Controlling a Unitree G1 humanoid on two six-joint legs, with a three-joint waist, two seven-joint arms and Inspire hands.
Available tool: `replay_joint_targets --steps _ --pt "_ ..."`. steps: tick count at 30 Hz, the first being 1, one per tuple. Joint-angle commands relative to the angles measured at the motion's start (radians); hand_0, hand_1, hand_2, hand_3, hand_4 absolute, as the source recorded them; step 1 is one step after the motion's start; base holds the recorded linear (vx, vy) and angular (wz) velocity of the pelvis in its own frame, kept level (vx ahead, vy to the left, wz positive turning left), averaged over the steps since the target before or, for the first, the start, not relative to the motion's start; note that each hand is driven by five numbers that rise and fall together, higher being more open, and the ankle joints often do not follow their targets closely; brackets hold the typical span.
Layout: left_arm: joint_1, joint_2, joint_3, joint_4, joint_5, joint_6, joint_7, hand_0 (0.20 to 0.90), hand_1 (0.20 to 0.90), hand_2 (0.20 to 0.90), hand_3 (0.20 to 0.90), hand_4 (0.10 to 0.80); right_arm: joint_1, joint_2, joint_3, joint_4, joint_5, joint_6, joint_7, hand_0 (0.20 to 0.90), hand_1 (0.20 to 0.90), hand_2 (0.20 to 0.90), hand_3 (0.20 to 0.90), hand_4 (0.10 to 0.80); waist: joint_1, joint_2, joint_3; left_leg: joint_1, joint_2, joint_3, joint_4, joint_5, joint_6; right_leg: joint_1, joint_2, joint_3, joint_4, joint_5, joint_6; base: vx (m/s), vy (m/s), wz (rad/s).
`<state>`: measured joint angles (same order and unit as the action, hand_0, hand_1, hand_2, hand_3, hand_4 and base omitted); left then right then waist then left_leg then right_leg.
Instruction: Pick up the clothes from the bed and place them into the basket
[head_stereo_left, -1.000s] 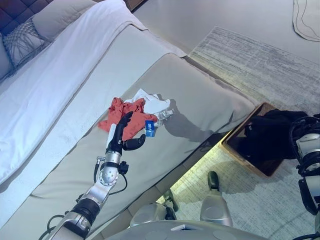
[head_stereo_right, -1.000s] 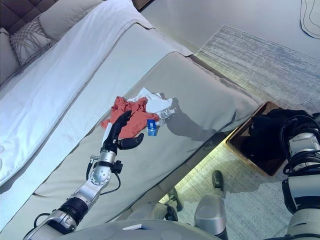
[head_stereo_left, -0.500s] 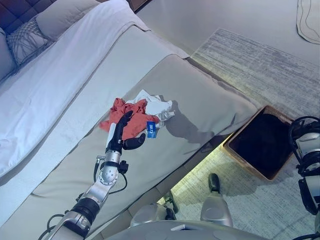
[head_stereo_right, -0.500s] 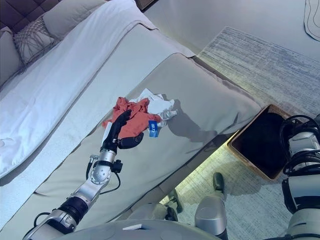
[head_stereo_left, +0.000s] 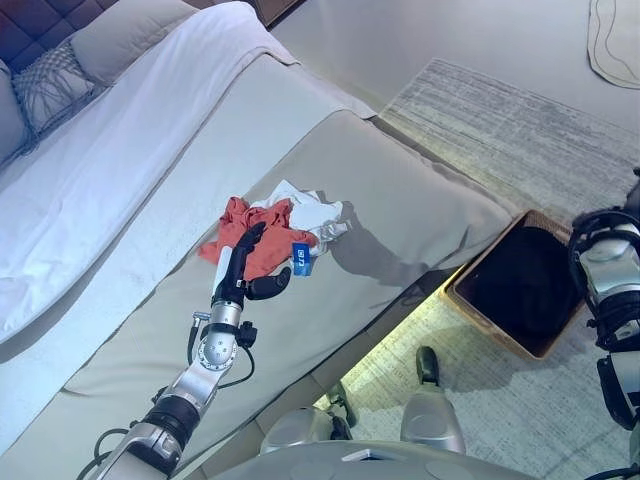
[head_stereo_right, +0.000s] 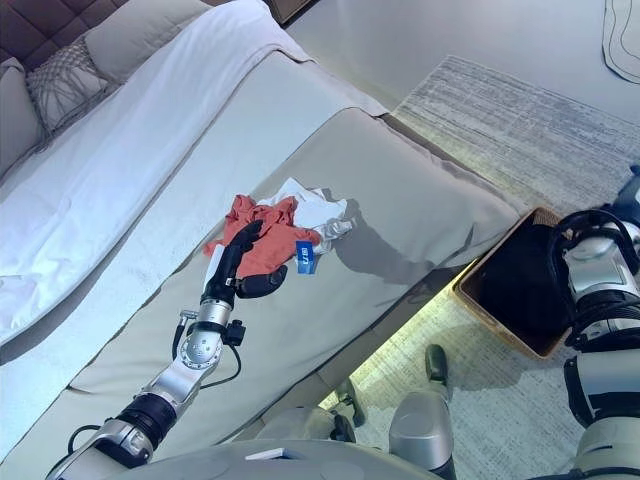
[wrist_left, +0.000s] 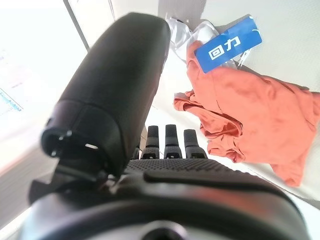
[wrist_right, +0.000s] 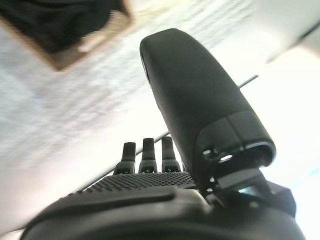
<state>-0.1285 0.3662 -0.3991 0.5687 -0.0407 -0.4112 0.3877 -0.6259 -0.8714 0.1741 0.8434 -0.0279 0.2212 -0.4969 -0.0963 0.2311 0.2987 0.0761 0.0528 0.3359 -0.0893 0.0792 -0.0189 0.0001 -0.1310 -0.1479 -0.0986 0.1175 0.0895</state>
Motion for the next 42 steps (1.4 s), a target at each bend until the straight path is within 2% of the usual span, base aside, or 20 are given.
replay_joint_targets --steps 1,6,14,21,26,33,38,39,42 --pt "-0.057 0.056 0.015 -0.02 -0.005 -0.033 0.079 0.9 0.9 0.9 0.9 0.8 -0.127 -0.022 0.087 -0.061 -0.081 -0.079 -0.038 0.9 0.9 0.9 0.9 0.8 0.041 -0.106 -0.076 0.034 0.0 -0.015 0.002 -0.082 -0.049 0.003 0.01 -0.008 0.011 -0.051 -0.019 -0.011 -0.018 0.15" --pt "-0.05 0.054 0.042 0.011 0.021 0.0 0.108 0.9 0.9 0.9 0.9 0.8 -0.137 0.011 0.131 -0.178 -0.129 -0.092 -0.03 0.9 0.9 0.9 0.9 0.8 0.069 -0.143 -0.092 0.023 0.005 -0.04 0.002 -0.08 -0.046 0.011 0.006 -0.035 0.011 -0.055 -0.024 -0.01 -0.042 0.1" --pt "-0.038 0.068 0.073 0.042 0.043 0.026 0.12 0.9 0.9 0.9 0.9 0.8 -0.149 0.088 0.183 -0.239 -0.105 -0.123 -0.056 0.9 0.9 0.9 0.9 0.8 0.135 -0.194 -0.113 0.004 0.005 -0.099 0.002 -0.081 -0.036 0.034 -0.006 -0.094 0.011 -0.062 -0.024 -0.008 -0.054 0.22" --pt "0.015 0.08 0.103 0.05 0.061 0.039 0.111 0.9 0.9 0.9 0.9 0.8 -0.166 0.144 0.225 -0.218 -0.112 -0.136 -0.059 0.9 0.9 0.9 0.9 0.8 0.199 -0.22 -0.131 0.001 0.007 -0.147 0.002 -0.083 -0.03 0.063 -0.011 -0.141 0.011 -0.067 -0.022 0.045 -0.027 0.25" --pt "0.05 0.093 0.111 0.048 0.078 0.026 0.112 0.9 0.9 0.9 0.9 0.8 -0.2 0.152 0.262 -0.177 -0.162 -0.156 -0.046 0.9 0.9 0.9 0.9 0.8 0.236 -0.225 -0.135 0.001 0.004 -0.178 0.002 -0.081 -0.028 0.083 -0.014 -0.163 0.011 -0.068 -0.022 0.075 0.011 0.21" --pt "0.067 0.115 0.107 0.025 0.083 0.012 0.113 0.9 0.9 0.9 0.9 0.8 -0.308 0.158 0.342 -0.114 -0.193 -0.122 0.005 0.9 0.9 0.9 0.9 0.8 0.29 -0.231 -0.131 -0.003 -0.01 -0.215 0.002 -0.077 -0.023 0.105 -0.024 -0.2 0.012 -0.072 -0.023 0.091 0.048 0.14" --pt "0.031 0.133 0.099 -0.004 0.049 -0.008 0.118 0.9 0.9 0.9 0.9 0.8 -0.429 0.166 0.418 -0.059 -0.227 -0.077 0.032 0.9 0.9 0.9 0.9 0.8 0.331 -0.225 -0.076 -0.059 -0.016 -0.241 0.068 -0.083 -0.019 0.06 -0.047 -0.224 0.101 -0.109 -0.035 -0.062 0.083 0.18" --pt "0.0 0.135 0.093 -0.008 0.028 -0.036 0.121 0.9 0.9 0.9 0.9 0.8 -0.503 0.174 0.457 -0.016 -0.24 -0.061 0.032 0.9 0.9 0.9 0.9 0.8 0.352 -0.216 -0.033 -0.117 -0.021 -0.259 0.132 -0.092 -0.015 0.017 -0.063 -0.238 0.166 -0.134 -0.044 -0.179 0.098 0.17" --pt "-0.042 0.137 0.077 -0.024 0.026 -0.062 0.127 0.9 0.9 0.9 0.9 0.8 -0.586 0.181 0.502 0.039 -0.235 -0.039 0.034 0.9 0.9 0.9 0.9 0.8 0.377 -0.204 0.026 -0.195 -0.03 -0.28 0.236 -0.114 -0.008 -0.041 -0.084 -0.254 0.268 -0.174 -0.058 -0.181 0.06 0.3"
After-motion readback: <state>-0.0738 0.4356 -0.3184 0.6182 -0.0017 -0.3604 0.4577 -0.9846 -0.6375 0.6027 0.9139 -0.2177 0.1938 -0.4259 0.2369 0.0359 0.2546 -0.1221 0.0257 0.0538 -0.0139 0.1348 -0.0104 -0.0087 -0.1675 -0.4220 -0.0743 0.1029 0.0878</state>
